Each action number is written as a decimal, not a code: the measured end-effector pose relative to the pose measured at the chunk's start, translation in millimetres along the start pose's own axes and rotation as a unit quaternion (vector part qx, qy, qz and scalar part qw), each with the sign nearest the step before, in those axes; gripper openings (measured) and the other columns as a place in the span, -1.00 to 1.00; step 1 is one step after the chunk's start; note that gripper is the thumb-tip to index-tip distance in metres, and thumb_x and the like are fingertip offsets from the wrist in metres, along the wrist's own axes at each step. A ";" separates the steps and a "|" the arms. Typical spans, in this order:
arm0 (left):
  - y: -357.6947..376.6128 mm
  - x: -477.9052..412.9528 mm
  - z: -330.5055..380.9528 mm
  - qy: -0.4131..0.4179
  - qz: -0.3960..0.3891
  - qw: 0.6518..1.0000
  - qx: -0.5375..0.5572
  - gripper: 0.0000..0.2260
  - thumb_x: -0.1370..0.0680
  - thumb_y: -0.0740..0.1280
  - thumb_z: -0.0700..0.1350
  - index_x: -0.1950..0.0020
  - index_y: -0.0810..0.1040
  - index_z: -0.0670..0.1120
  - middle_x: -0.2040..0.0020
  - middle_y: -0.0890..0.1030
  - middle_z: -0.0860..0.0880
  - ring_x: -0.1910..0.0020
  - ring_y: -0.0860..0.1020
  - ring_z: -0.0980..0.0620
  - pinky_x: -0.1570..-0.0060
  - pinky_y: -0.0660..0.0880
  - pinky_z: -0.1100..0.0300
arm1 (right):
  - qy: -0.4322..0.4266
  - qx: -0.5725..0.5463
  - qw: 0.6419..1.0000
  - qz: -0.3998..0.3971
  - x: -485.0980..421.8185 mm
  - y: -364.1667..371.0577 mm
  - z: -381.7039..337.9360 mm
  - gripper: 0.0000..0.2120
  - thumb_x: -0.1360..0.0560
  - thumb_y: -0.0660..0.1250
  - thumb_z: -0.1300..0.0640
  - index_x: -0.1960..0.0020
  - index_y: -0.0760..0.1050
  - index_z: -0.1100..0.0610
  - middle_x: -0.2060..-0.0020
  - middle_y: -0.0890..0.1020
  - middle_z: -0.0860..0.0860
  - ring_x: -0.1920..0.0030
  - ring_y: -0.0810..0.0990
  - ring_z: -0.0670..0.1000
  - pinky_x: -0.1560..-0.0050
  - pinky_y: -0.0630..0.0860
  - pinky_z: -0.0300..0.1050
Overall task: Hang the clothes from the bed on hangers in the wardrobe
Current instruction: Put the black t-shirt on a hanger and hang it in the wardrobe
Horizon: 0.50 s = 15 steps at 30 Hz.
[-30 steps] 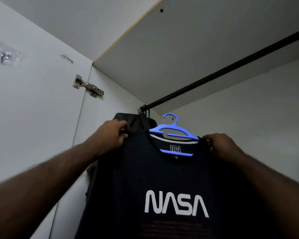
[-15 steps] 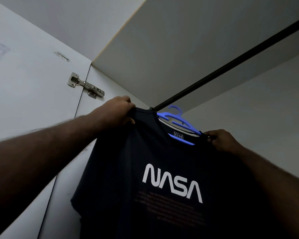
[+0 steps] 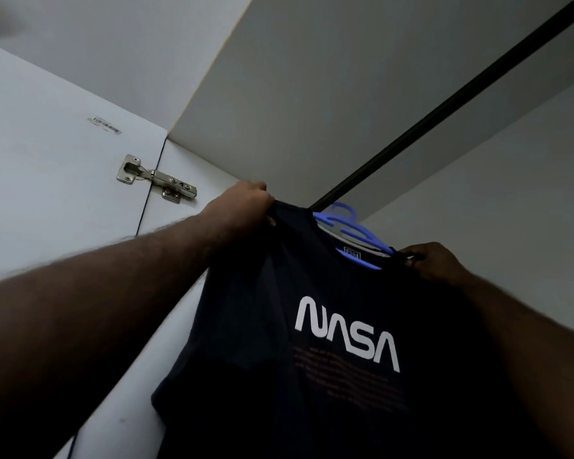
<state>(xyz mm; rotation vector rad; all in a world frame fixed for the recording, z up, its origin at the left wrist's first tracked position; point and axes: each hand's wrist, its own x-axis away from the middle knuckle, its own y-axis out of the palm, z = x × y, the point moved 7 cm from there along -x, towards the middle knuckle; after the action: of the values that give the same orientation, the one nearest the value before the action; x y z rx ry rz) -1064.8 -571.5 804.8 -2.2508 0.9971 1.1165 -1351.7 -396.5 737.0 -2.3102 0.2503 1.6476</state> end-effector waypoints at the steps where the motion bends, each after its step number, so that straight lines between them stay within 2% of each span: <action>1: 1.0 -3.8 -2.8 -0.004 -0.009 1.000 -0.005 -0.68 -0.56 0.36 0.02 -0.15 0.58 -0.20 -0.10 0.51 -0.20 -0.10 0.52 -0.20 -0.04 0.43 0.04 | -0.002 -0.009 1.000 0.000 -4.9 3.4 -0.9 -0.74 -0.52 0.36 0.34 -0.19 0.62 0.22 -0.08 0.67 0.19 0.06 0.57 0.05 0.03 0.34 -0.21; 6: 1.6 -19.2 -12.2 -0.012 -0.025 0.999 -0.019 -0.65 -0.55 0.38 0.00 -0.21 0.57 -0.22 -0.13 0.51 -0.23 -0.12 0.52 -0.22 -0.09 0.43 0.04 | -0.006 -0.036 0.999 0.008 -24.9 24.9 -7.5 -0.75 -0.51 0.36 0.36 -0.17 0.62 0.23 -0.09 0.66 0.21 0.01 0.59 0.08 0.02 0.32 -0.21; 10: 1.6 -11.3 -22.6 -0.029 -0.039 0.998 -0.027 -0.60 -0.56 0.34 0.05 -0.21 0.56 -0.25 -0.14 0.50 -0.26 -0.14 0.51 -0.24 -0.08 0.41 0.05 | -0.032 -0.045 0.998 0.010 -35.5 43.6 -21.5 -0.72 -0.53 0.32 0.35 -0.23 0.59 0.24 -0.16 0.63 0.20 -0.14 0.60 0.17 0.06 0.30 -0.24; 15: 4.5 9.5 -22.3 -0.033 -0.036 0.998 -0.044 -0.58 -0.57 0.31 0.08 -0.16 0.57 -0.27 -0.10 0.51 -0.26 -0.11 0.51 -0.23 -0.02 0.40 0.07 | -0.024 -0.063 0.998 -0.002 -33.2 77.7 -24.8 -0.70 -0.55 0.30 0.34 -0.26 0.58 0.22 -0.18 0.63 0.17 -0.17 0.59 0.17 -0.09 0.37 -0.18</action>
<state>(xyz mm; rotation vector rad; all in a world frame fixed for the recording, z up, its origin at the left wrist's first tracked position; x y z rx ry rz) -1053.2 -592.7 809.8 -2.2834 0.8500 1.2171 -1364.3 -478.9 765.4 -2.3549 0.1349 1.7616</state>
